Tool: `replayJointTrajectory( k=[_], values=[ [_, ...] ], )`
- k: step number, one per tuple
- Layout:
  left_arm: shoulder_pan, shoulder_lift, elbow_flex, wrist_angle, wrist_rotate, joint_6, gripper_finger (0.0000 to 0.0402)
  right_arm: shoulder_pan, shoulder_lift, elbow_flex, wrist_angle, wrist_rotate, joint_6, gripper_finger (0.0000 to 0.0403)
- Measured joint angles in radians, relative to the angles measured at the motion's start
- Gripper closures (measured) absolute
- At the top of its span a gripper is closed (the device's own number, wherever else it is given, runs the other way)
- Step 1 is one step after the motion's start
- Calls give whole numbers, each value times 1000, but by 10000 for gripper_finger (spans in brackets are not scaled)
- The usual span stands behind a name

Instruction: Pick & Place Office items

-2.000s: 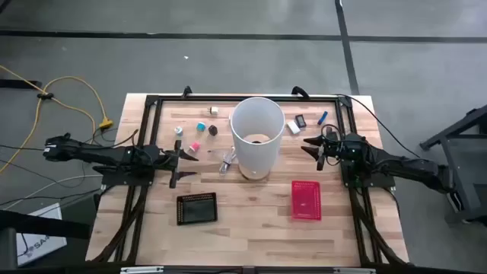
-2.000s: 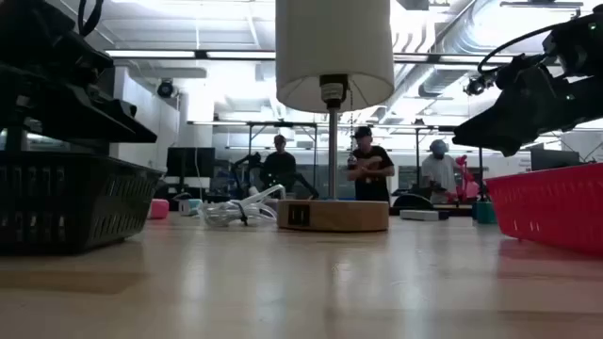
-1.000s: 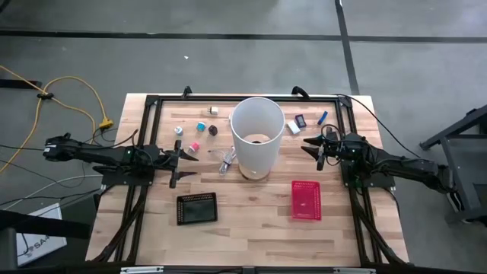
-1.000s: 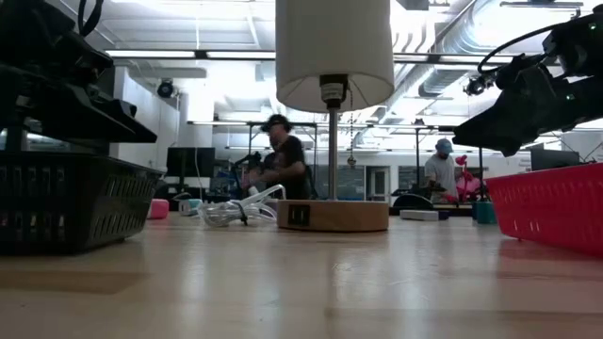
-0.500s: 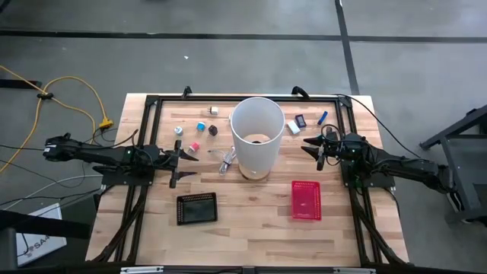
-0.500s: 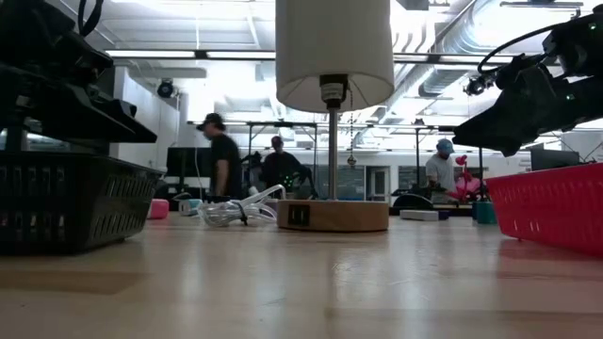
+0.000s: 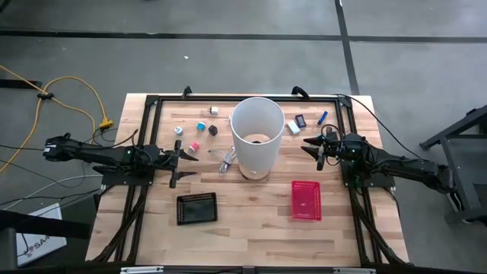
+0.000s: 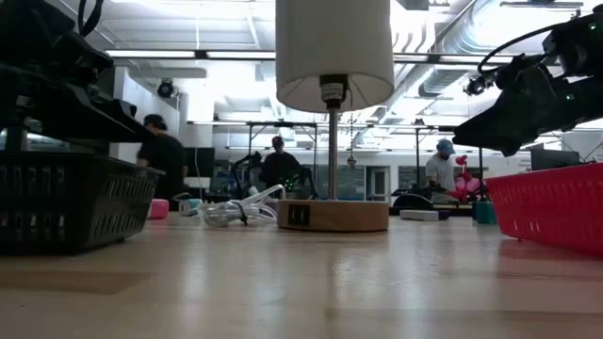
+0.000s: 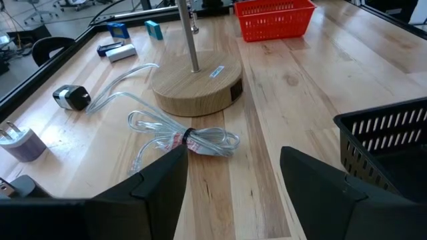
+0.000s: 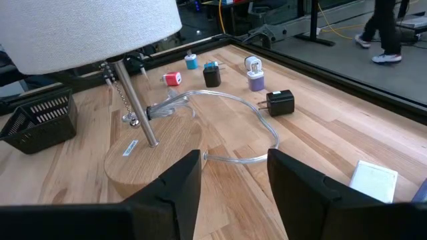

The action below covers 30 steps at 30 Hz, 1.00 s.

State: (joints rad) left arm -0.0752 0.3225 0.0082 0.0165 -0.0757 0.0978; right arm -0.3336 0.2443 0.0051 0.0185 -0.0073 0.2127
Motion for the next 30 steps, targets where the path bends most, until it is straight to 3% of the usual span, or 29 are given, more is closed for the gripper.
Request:
replayJointTrajectory(
  k=[21, 30],
  values=[
    [0, 0, 0, 75, -11, -8, 171, 0, 0, 0, 0, 0, 0, 243],
    [0, 0, 3, 121, -141, -88, 171, 0, 0, 0, 0, 0, 0, 243]
  ],
)
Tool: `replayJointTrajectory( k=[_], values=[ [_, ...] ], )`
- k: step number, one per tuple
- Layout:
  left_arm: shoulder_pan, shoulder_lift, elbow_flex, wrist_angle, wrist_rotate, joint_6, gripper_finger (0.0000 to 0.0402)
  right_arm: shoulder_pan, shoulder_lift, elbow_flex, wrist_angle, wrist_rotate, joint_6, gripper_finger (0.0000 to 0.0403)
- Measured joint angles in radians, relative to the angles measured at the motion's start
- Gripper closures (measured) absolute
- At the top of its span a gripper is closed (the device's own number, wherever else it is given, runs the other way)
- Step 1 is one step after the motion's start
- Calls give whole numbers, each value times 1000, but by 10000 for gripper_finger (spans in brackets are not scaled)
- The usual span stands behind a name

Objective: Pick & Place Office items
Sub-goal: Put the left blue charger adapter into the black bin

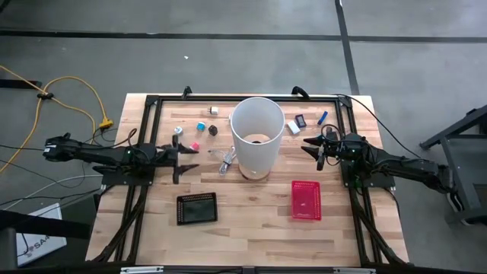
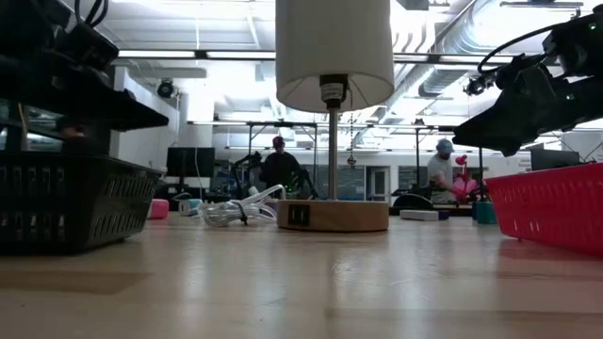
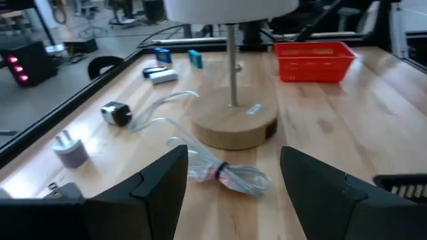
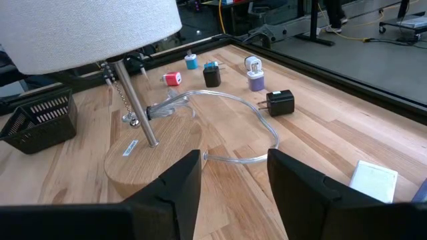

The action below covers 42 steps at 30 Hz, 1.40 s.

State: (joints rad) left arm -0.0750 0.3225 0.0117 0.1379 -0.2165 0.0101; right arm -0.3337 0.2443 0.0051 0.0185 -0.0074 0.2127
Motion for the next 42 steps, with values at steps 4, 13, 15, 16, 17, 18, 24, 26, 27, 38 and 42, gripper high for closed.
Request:
replayJointTrajectory(
  k=[4, 13, 15, 16, 17, 18, 24, 26, 27, 38, 42],
  values=[
    [0, 0, 19, 0, -25, -4, 171, 0, 0, 0, 0, 0, 0, 243],
    [0, 0, 61, -2, -99, -63, 171, 0, 0, 0, 0, 0, 0, 243],
    [0, 0, 67, -3, -109, -80, 171, 0, 0, 0, 0, 0, 0, 243],
    [0, 0, 72, -3, -120, -85, 171, 0, 0, 0, 0, 0, 0, 243],
    [-1, 0, 77, -4, -140, -87, 171, 0, 0, 0, 0, 0, 0, 243],
    [0, 0, 82, -4, -166, -87, 171, 0, 0, 0, 0, 0, 0, 243],
    [0, 62, 170, -76, -280, -89, 171, 0, 0, 0, 0, 0, 0, 243],
    [0, 106, 224, -132, -289, -106, 171, 0, 0, 0, 0, 0, 0, 243],
    [0, 131, 253, -159, -292, -115, 171, 0, 0, 0, 0, 0, 0, 243],
    [7, 418, 532, -474, -346, -288, 171, 0, 0, 0, 0, 0, 0, 243],
    [58, 475, 601, -656, -350, -452, 171, 0, 0, 0, 0, 0, 0, 243]
  ],
)
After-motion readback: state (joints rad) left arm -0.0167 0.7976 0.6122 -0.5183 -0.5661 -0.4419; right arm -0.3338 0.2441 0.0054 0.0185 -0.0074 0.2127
